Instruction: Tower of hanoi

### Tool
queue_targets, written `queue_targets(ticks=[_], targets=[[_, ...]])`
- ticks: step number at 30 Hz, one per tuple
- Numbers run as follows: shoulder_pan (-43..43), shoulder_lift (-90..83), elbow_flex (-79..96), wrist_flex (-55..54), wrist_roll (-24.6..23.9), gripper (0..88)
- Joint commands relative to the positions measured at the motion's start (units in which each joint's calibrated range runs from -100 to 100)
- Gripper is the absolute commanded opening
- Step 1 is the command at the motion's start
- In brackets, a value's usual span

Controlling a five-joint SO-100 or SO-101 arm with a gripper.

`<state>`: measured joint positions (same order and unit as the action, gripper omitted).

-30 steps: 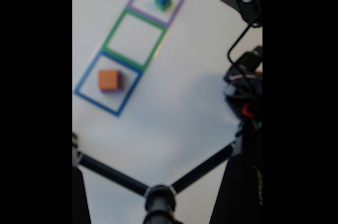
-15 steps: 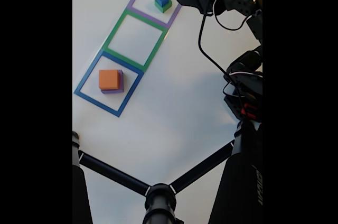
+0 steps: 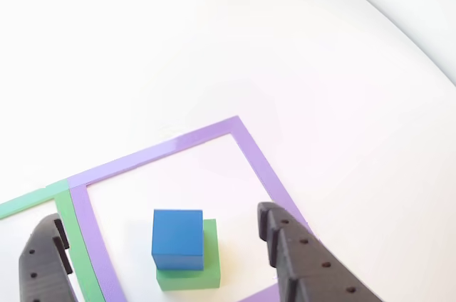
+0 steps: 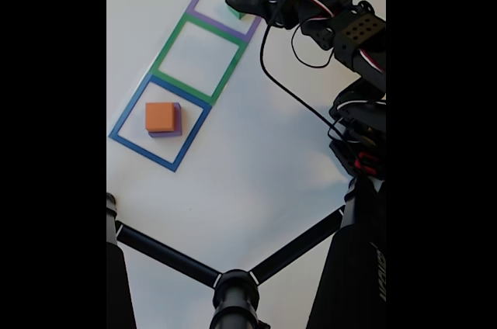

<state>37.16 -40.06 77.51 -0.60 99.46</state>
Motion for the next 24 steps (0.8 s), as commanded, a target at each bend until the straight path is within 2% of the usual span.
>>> queue_targets(ticks=[1, 10, 24], targets=[[0.33, 7.40, 0.67, -13.40, 0.54, 31.9], [-1.20, 26.05, 1.22, -35.35, 0.54, 31.0], [-2.45, 42.84, -0.06, -51.70, 0.54, 28.6]])
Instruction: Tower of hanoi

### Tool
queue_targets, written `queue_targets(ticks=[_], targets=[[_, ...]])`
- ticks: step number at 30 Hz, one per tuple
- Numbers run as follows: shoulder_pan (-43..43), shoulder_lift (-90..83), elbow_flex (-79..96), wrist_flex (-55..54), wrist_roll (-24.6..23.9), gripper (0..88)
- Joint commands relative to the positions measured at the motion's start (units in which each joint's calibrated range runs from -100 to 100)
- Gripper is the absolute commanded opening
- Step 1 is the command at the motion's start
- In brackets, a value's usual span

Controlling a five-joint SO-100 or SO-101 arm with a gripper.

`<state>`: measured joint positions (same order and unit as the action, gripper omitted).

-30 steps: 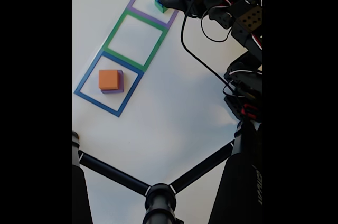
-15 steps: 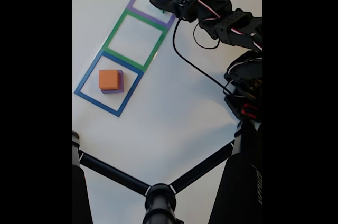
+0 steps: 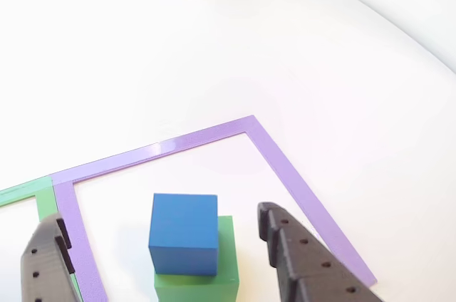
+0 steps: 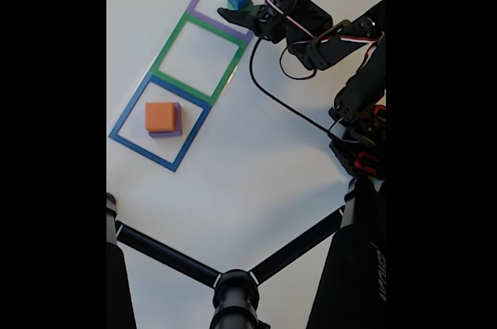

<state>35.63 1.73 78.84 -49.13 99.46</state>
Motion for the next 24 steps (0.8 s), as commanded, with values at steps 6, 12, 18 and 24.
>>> queue_targets(ticks=[6, 12, 18, 24], targets=[[-1.02, 3.32, -2.75, -3.58, 0.54, 26.3], [-1.21, 5.01, -4.57, -3.90, 0.54, 21.2], [-1.98, 5.66, -4.66, -3.90, 0.54, 15.5], [-3.04, 5.66, -4.39, -3.82, 0.54, 11.3]])
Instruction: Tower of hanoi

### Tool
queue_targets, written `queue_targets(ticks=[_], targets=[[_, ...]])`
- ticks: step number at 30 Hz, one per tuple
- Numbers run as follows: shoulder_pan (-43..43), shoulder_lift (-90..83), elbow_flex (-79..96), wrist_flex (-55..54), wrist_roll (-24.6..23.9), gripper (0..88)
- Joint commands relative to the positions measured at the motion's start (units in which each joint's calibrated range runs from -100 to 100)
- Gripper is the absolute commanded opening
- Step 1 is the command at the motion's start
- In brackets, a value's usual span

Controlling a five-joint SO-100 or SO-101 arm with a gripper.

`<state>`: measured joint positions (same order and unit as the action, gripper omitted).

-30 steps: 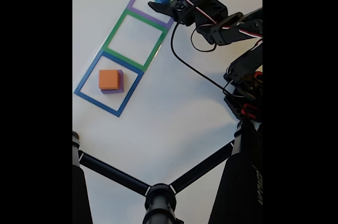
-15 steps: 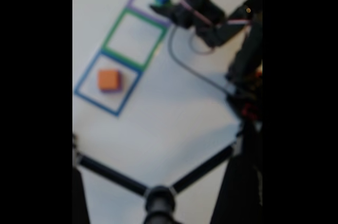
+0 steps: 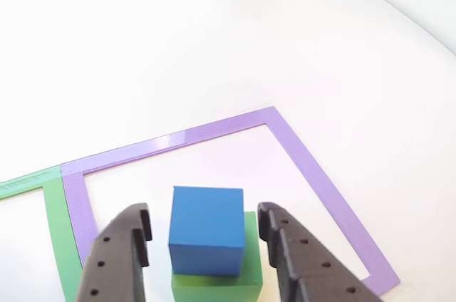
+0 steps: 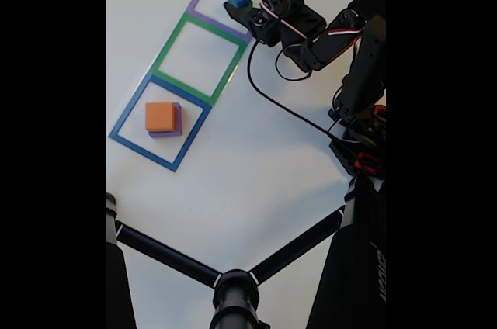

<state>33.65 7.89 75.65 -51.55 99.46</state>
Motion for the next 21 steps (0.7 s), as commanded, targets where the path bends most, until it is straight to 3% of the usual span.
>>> queue_targets(ticks=[1, 16, 21], targets=[[-1.05, -0.51, -1.20, -1.40, 0.54, 10.6], [-2.49, -1.23, -0.83, -0.84, 0.54, 4.2], [-3.44, -10.84, -0.83, 9.12, 0.54, 4.4]])
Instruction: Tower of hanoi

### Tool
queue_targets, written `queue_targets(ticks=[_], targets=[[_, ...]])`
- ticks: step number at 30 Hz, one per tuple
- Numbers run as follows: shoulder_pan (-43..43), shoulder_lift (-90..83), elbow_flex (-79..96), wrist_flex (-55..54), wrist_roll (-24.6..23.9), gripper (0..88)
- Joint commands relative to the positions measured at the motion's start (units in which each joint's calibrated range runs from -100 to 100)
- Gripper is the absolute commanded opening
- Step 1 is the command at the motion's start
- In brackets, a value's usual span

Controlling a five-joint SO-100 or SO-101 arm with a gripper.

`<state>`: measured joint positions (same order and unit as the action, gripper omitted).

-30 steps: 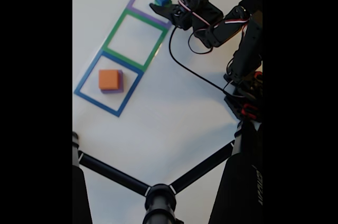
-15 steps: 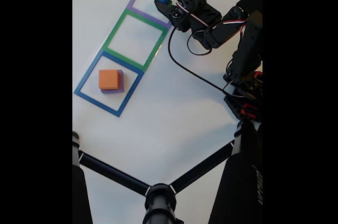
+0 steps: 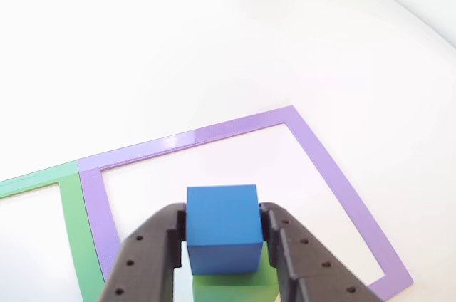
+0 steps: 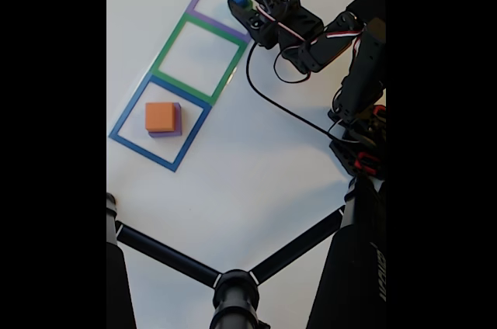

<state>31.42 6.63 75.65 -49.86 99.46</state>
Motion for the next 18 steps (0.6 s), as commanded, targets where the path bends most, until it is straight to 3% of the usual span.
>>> queue_targets(ticks=[1, 6, 11, 13, 18], targets=[[-1.41, -13.05, -0.83, 11.56, 0.54, 4.3], [-2.47, -36.06, -5.93, 46.78, 0.54, 3.9], [-4.48, -49.22, -30.47, 95.45, 0.54, 3.5], [-6.01, -49.54, -42.56, 109.70, 0.54, 3.4], [-10.71, -50.43, -61.02, 129.54, 0.54, 3.2]])
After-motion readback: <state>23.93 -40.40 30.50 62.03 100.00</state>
